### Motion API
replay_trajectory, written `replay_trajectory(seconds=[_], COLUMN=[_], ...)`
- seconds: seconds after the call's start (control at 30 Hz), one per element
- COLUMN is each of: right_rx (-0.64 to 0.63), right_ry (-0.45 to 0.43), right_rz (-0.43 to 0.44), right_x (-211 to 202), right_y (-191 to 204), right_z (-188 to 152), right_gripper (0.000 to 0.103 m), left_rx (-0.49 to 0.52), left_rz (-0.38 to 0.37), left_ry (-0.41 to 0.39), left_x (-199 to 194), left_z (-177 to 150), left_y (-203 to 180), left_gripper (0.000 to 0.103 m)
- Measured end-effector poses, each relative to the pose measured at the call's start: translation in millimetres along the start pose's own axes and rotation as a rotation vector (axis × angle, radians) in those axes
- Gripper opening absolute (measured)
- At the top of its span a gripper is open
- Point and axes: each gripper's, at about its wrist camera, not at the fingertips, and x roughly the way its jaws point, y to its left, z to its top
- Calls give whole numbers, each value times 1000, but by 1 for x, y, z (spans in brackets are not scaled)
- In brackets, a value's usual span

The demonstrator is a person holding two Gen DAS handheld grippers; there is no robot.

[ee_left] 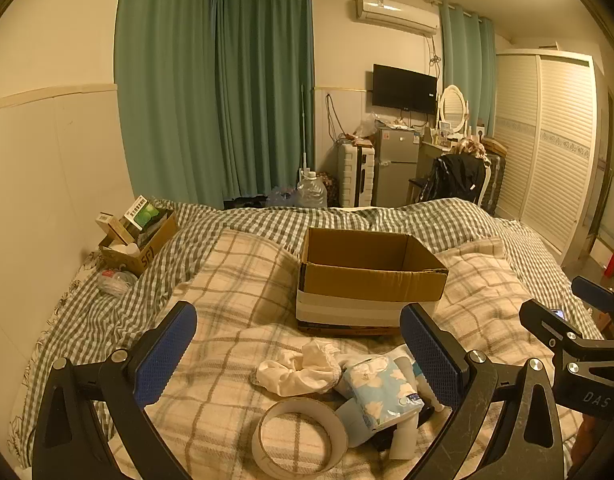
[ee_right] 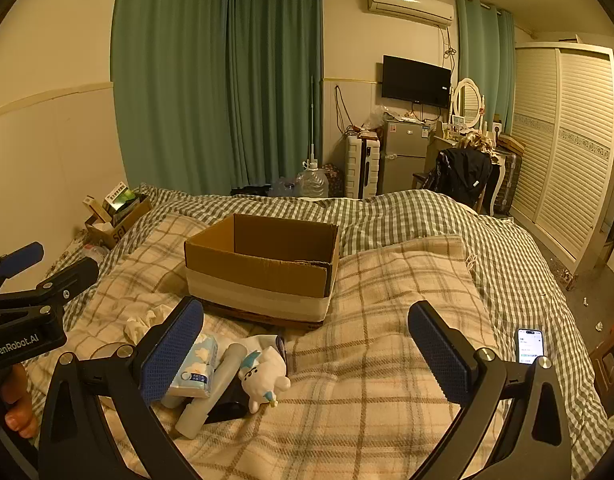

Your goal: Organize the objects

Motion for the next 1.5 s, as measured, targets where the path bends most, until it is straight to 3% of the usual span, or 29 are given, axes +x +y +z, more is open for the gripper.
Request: replay_trajectory(seconds=[1.03, 1.5], right_rx=[-26, -18], right_ry=[0, 0], right_rz=[3, 5], right_x=[-8, -12], right_y=[3, -4], right_z=[-5, -12], right_gripper=[103, 103], left_rx=[4, 12], left_rz=[14, 62], left_ry=[3, 114], left_x=[-5, 5], left_z=[-8, -39], left_y=[2, 12], left_gripper=[103, 103])
